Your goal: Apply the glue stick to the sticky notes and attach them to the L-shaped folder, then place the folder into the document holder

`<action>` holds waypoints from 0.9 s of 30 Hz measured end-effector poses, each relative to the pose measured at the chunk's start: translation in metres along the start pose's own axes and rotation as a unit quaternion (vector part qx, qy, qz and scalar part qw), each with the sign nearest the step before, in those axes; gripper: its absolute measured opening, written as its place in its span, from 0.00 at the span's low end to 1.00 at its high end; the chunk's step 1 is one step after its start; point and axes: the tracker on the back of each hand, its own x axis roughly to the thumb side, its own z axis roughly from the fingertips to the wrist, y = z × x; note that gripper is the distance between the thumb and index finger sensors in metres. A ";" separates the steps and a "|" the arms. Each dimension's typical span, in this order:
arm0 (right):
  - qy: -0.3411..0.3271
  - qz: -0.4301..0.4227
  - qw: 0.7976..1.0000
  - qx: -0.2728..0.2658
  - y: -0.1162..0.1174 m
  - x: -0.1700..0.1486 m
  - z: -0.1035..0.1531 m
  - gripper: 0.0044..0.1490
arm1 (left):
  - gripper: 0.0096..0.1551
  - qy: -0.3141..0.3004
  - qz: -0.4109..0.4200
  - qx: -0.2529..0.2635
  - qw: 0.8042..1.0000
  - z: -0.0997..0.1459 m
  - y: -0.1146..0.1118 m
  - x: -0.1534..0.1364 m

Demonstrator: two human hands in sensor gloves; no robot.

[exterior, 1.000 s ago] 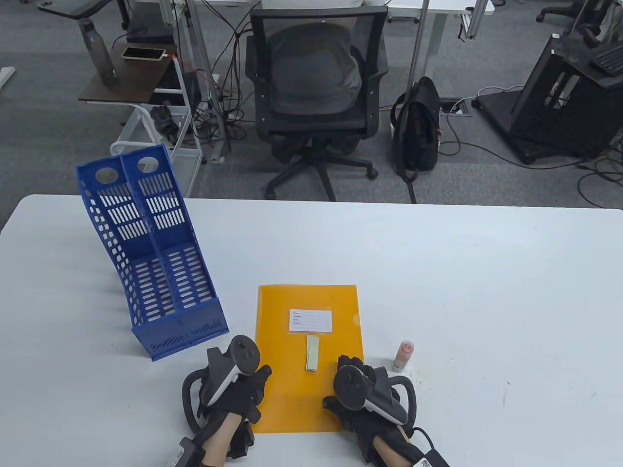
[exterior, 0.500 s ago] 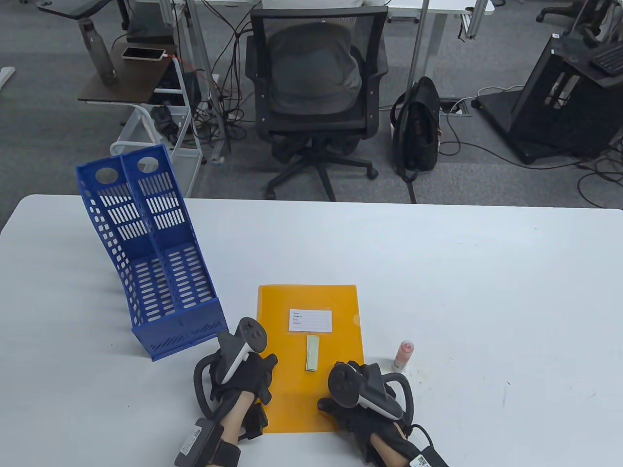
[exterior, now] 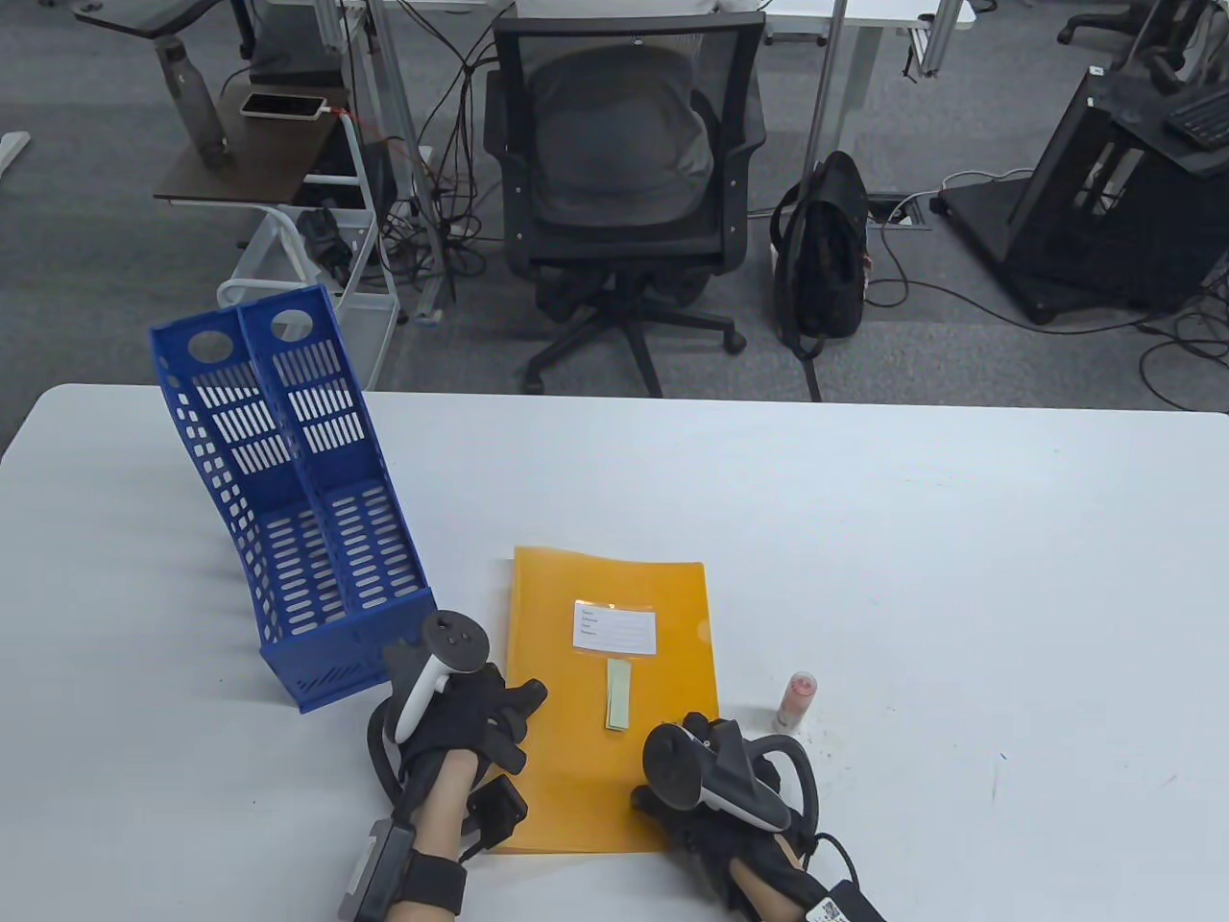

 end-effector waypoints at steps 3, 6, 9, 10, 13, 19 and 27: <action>0.000 -0.001 1.000 -0.004 0.000 -0.002 0.000 0.49 | 0.30 -0.065 0.073 -0.063 0.993 -0.003 -0.003 0.001; -0.001 0.007 1.000 -0.007 -0.001 -0.001 -0.001 0.48 | 0.30 -0.103 0.112 -0.107 0.983 -0.003 -0.008 0.004; -0.001 0.013 1.000 -0.007 0.000 0.001 0.000 0.48 | 0.25 -0.127 0.107 -0.094 0.982 0.000 -0.006 0.008; -0.001 0.013 1.000 -0.007 0.000 0.001 0.000 0.48 | 0.24 -0.134 0.100 -0.093 0.982 0.002 -0.004 0.009; 0.001 0.007 1.000 -0.007 0.000 0.000 0.000 0.49 | 0.23 -0.161 0.067 -0.070 0.982 0.011 0.002 0.014; 0.008 -0.011 1.000 -0.009 0.001 -0.002 0.001 0.49 | 0.22 -0.179 -0.109 -0.003 0.978 0.028 0.010 0.026; 0.010 -0.056 0.993 -0.104 -0.015 -0.012 0.013 0.42 | 0.21 -0.201 -0.101 0.041 0.973 0.044 0.024 0.021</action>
